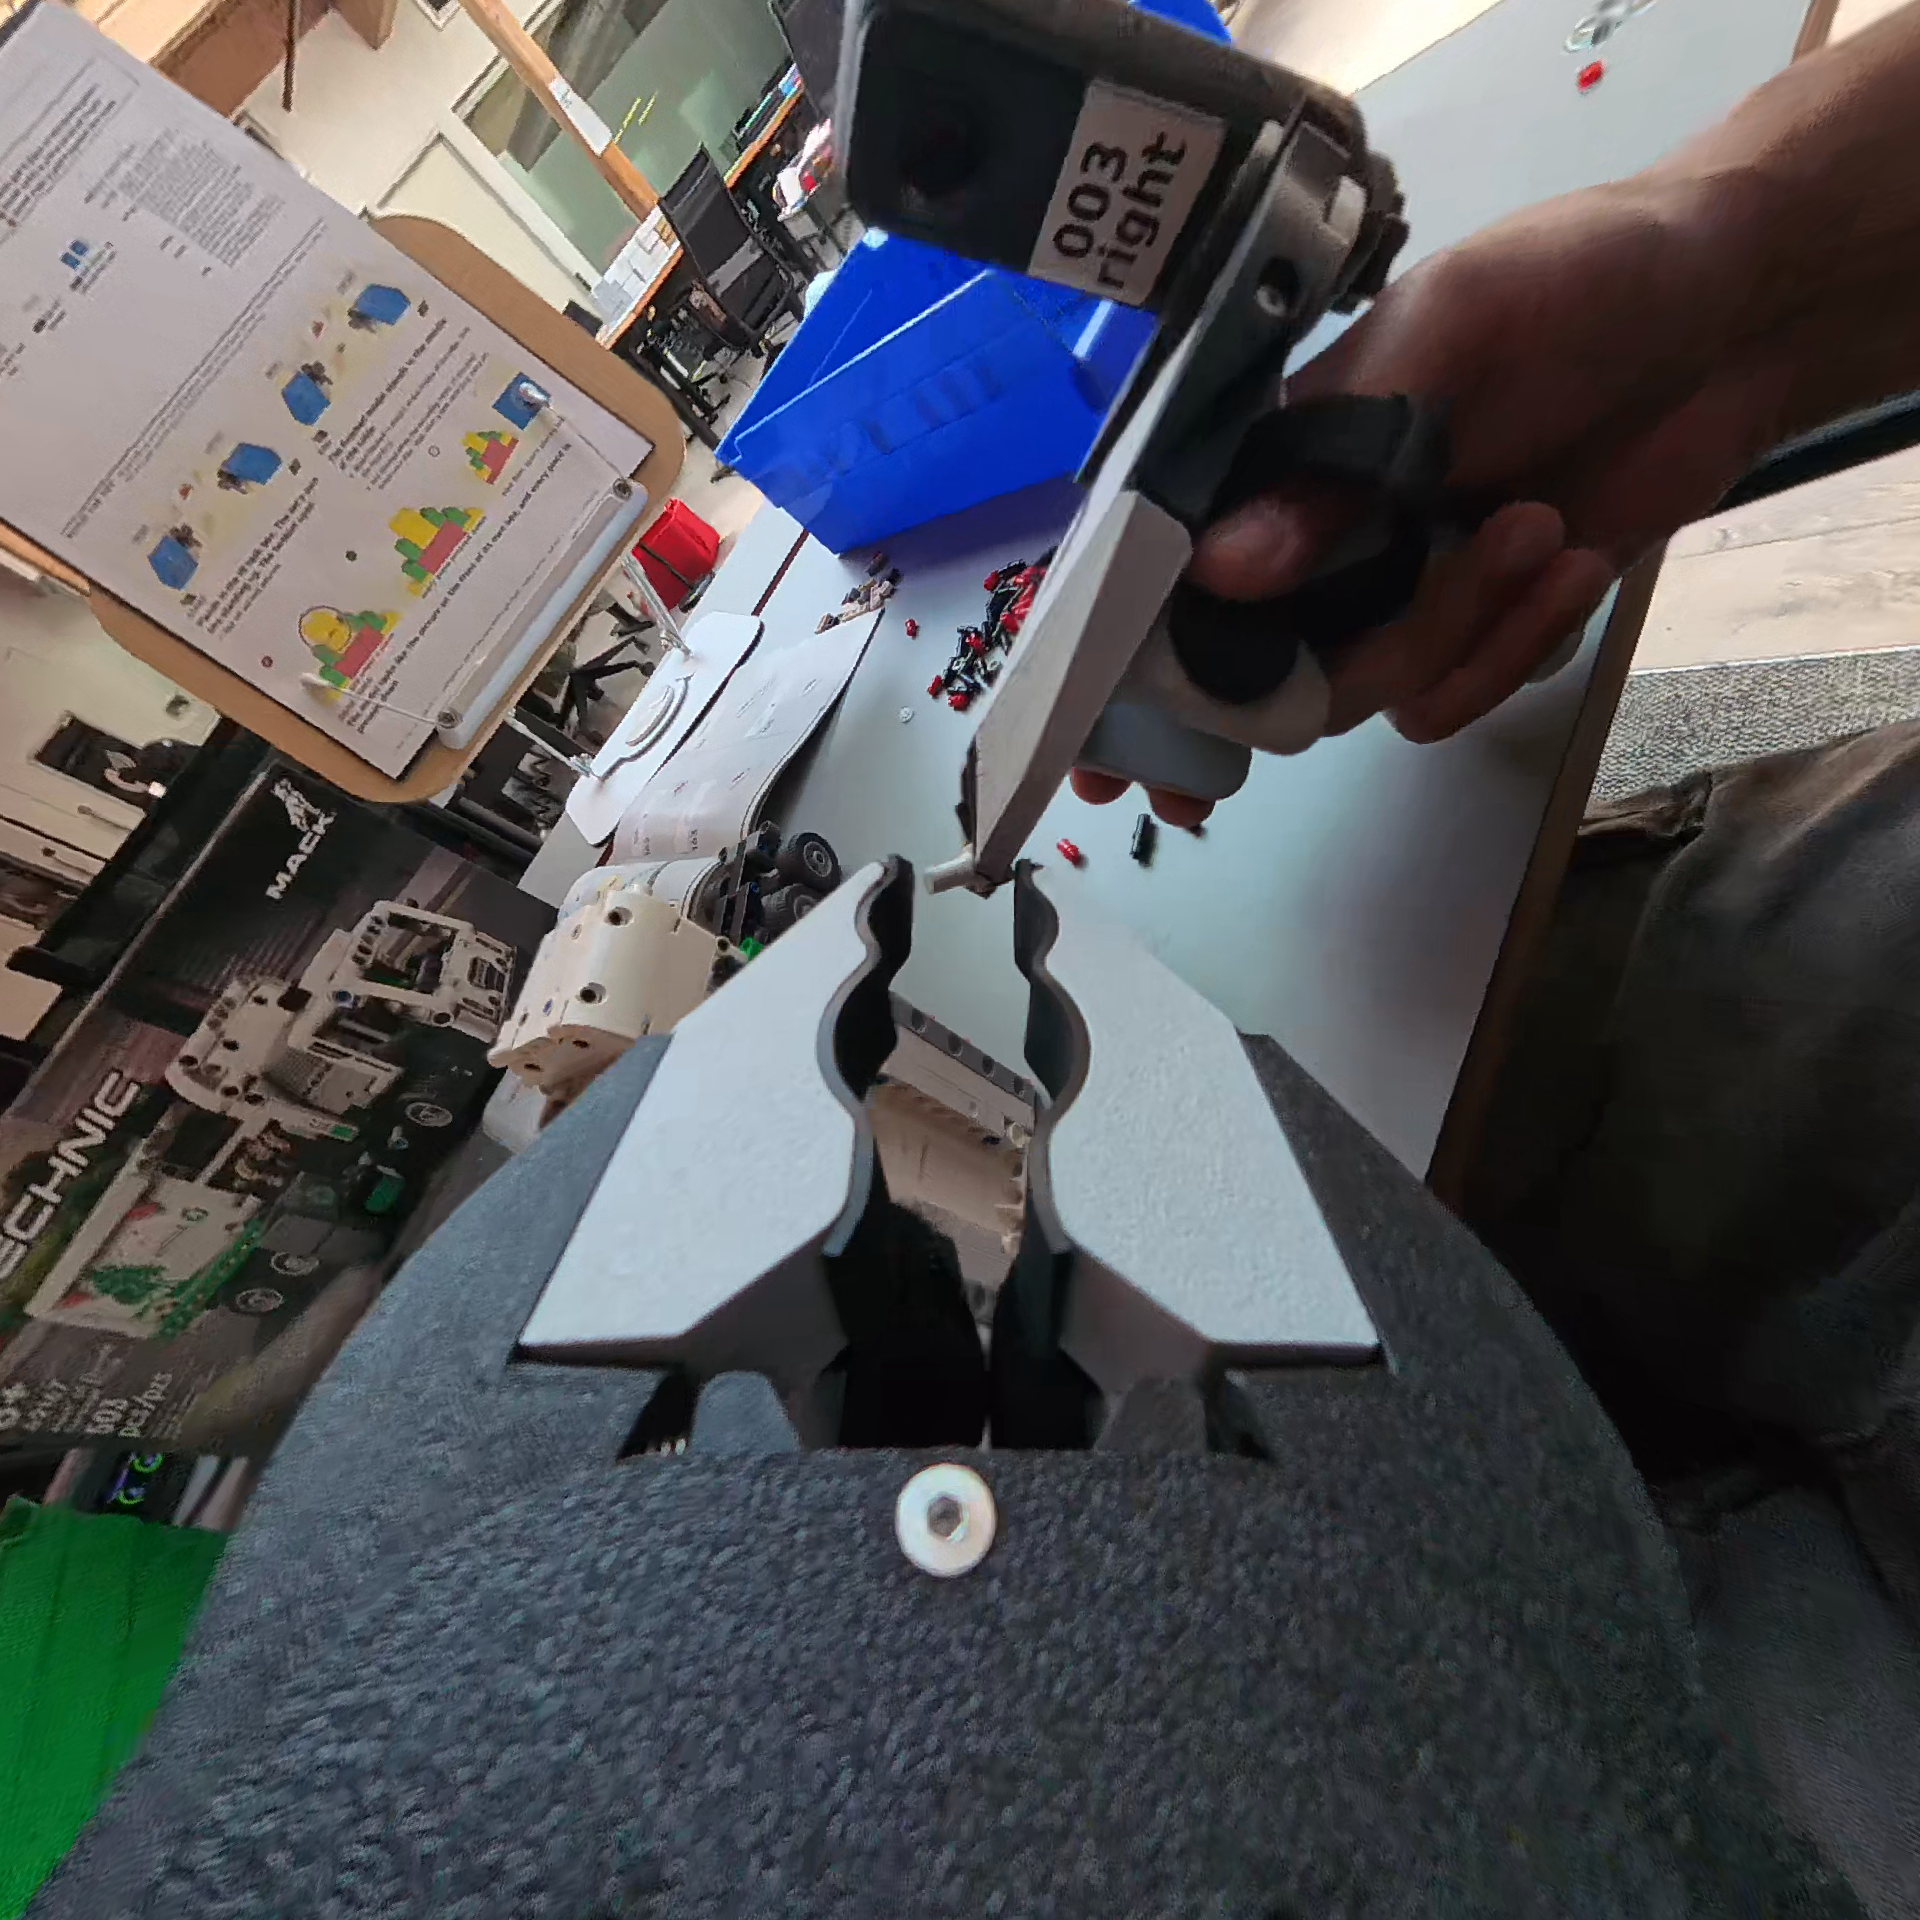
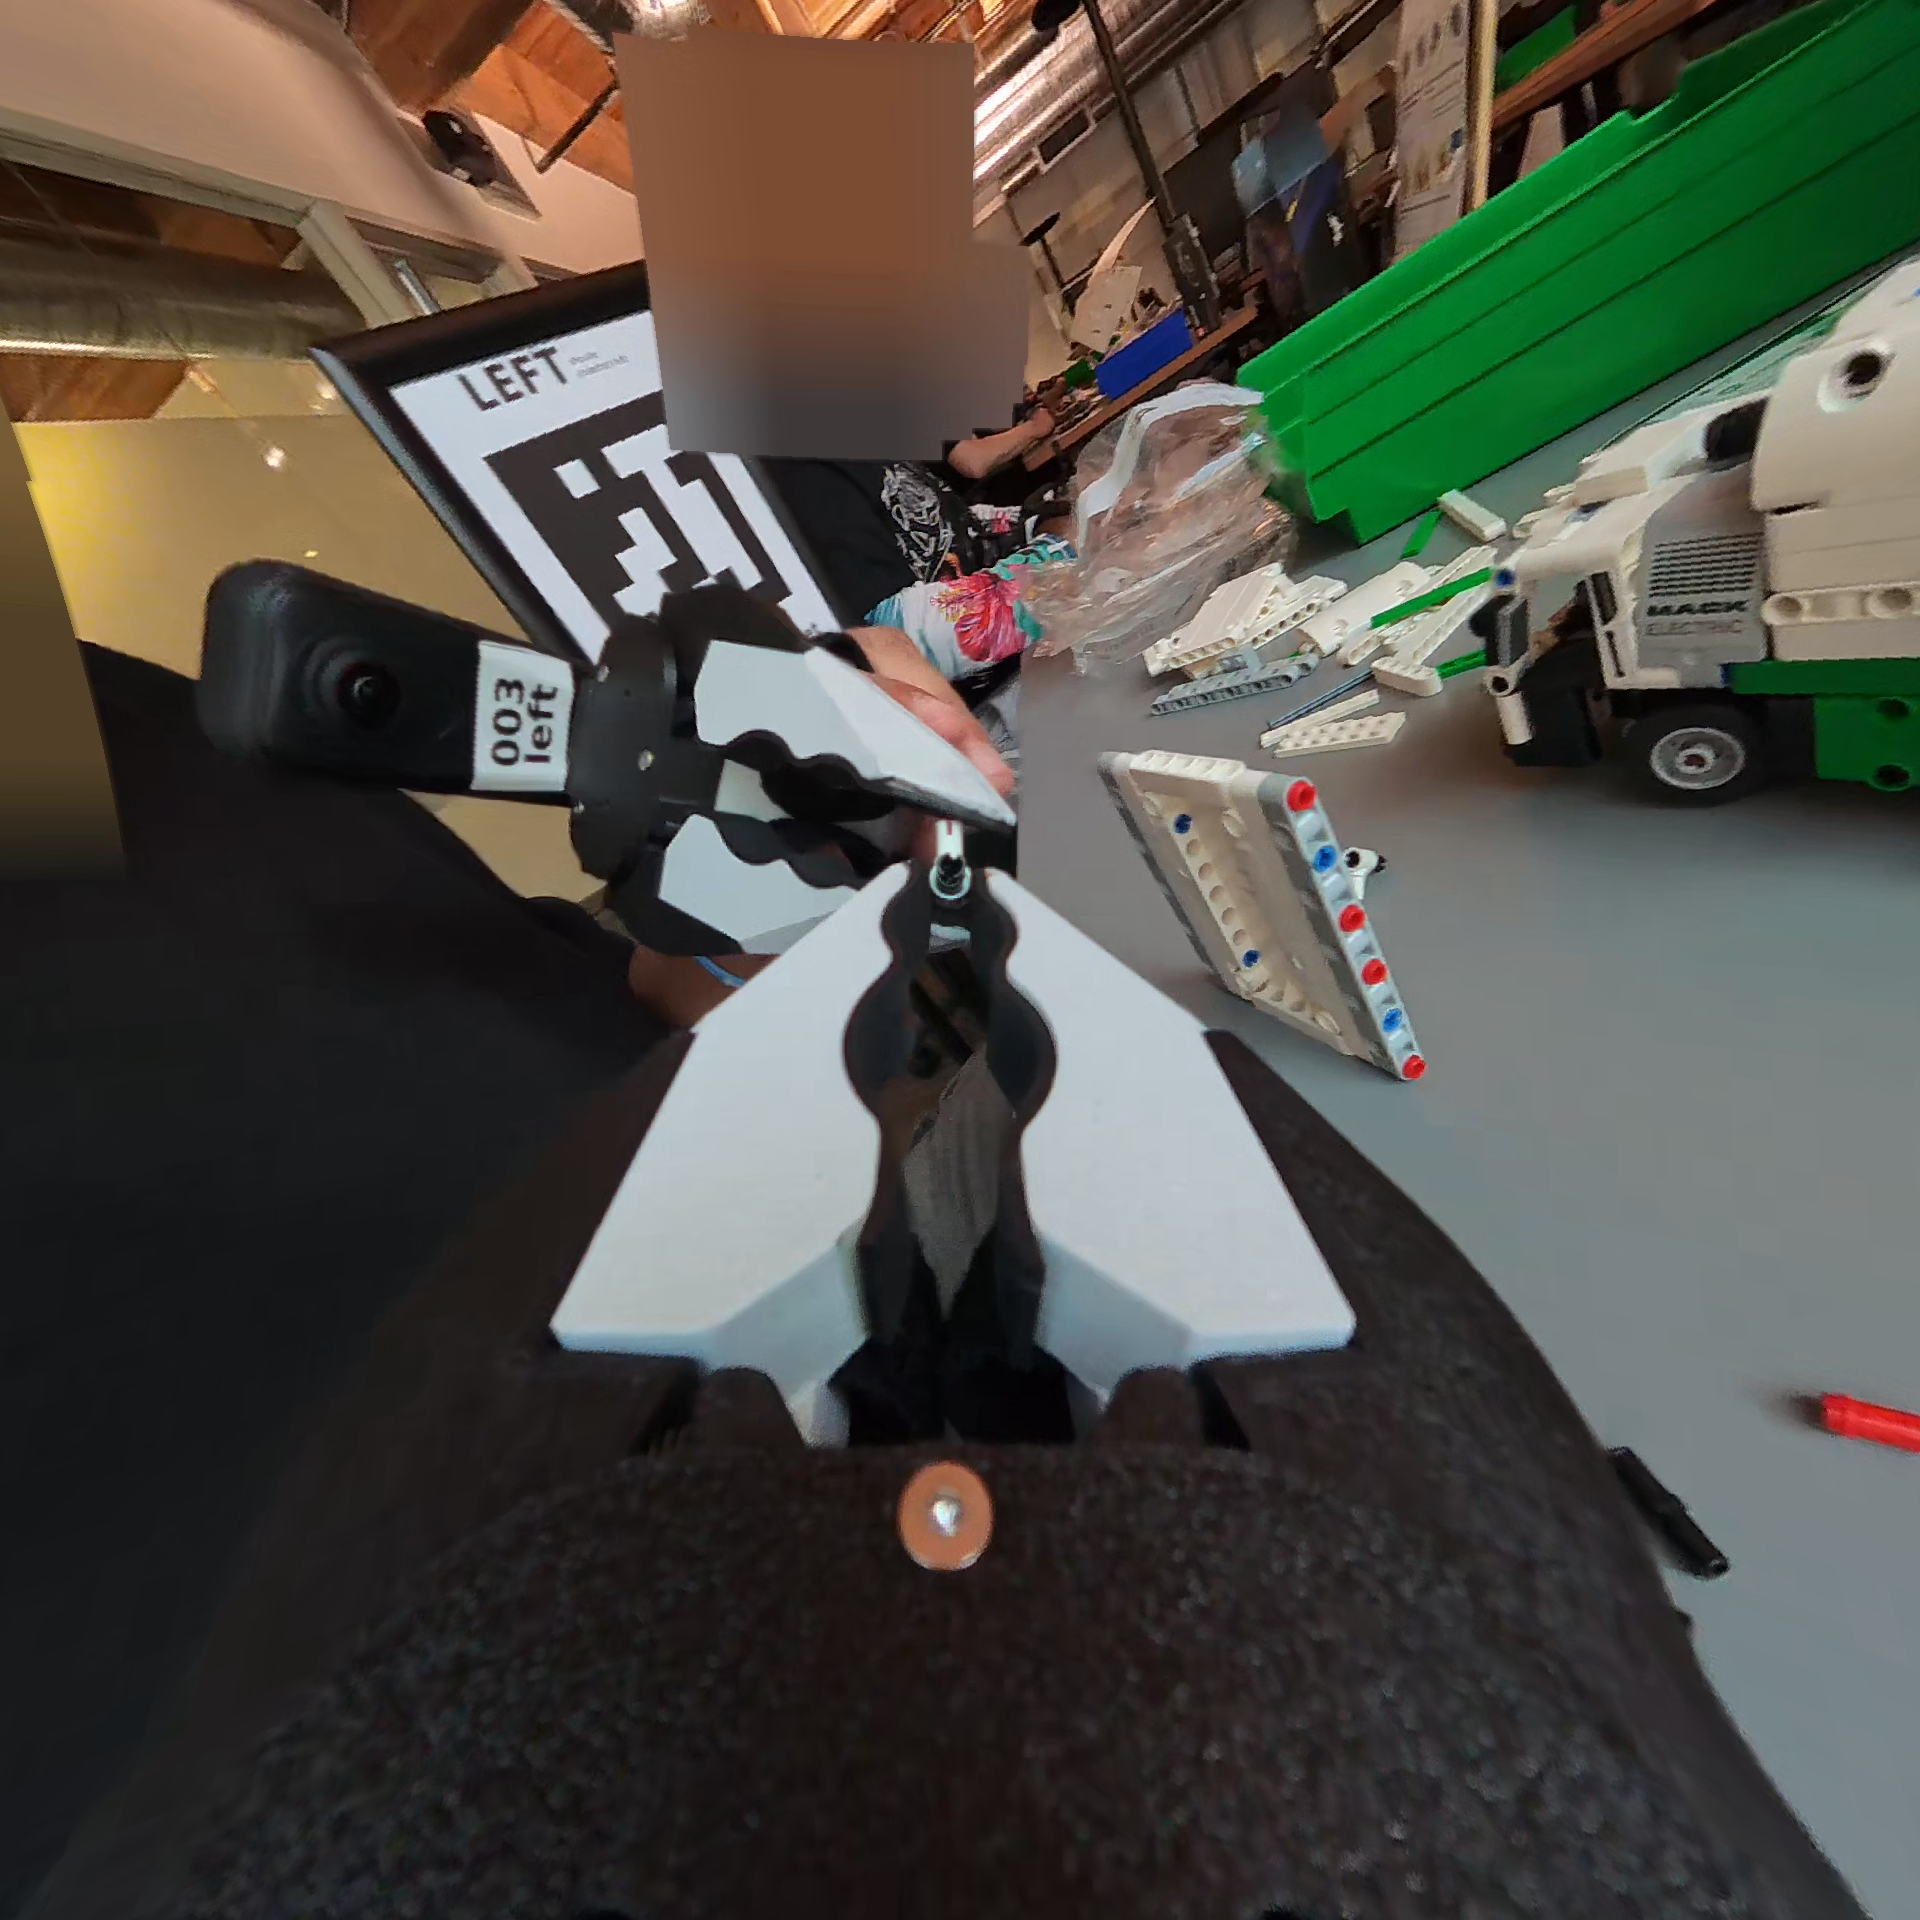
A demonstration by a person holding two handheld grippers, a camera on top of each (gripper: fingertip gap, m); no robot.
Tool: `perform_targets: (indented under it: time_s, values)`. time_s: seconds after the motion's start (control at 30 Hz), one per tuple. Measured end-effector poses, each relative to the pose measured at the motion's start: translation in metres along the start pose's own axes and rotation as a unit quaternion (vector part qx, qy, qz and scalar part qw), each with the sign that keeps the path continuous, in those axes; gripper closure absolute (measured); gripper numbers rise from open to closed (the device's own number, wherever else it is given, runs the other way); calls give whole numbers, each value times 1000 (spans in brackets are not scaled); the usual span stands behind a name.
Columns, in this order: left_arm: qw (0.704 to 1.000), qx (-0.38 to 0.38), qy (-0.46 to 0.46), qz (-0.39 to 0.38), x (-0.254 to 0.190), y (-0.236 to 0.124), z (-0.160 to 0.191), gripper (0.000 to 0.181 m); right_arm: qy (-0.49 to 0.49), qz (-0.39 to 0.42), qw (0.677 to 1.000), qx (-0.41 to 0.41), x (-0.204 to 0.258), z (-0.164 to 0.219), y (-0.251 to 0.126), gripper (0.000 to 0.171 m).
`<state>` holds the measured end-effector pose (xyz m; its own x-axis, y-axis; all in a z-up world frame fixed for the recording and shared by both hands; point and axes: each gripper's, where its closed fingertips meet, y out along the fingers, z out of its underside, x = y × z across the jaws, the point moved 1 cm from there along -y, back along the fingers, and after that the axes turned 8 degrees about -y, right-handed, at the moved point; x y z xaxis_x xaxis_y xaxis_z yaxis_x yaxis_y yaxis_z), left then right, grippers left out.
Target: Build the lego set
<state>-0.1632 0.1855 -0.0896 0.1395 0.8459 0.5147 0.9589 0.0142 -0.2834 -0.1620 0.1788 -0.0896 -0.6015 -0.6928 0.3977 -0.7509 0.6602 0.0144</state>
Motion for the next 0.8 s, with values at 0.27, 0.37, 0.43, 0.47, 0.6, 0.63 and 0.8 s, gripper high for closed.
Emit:
perform_targets:
  time_s: [0.27, 0.37, 0.43, 0.47, 0.6, 0.63, 0.8]
  values:
    - [990, -8, -140, -17, 47, -20, 21, 135, 51, 122, 991, -9, -25, 3, -3, 166]
    - [983, -8, -185, 7, 47, -21, 32, 129, 89, 136, 986, -35, -31, 5, -5, 166]
    - [978, -5, -208, 22, 45, -20, 40, 125, 101, 145, 983, -53, -36, 6, -7, 165]
    - [976, -3, -218, 28, 44, -19, 44, 123, 104, 149, 981, -62, -37, 4, -9, 165]
    - [972, 16, -230, 42, 43, -13, 62, 116, 119, 173, 973, -92, -42, 1, -12, 165]
    - [971, 20, -232, 47, 41, -10, 65, 114, 133, 173, 970, -103, -42, 1, -11, 165]
    - [975, 50, -210, 49, 34, 2, 71, 110, 171, 175, 965, -94, -40, 9, -1, 165]
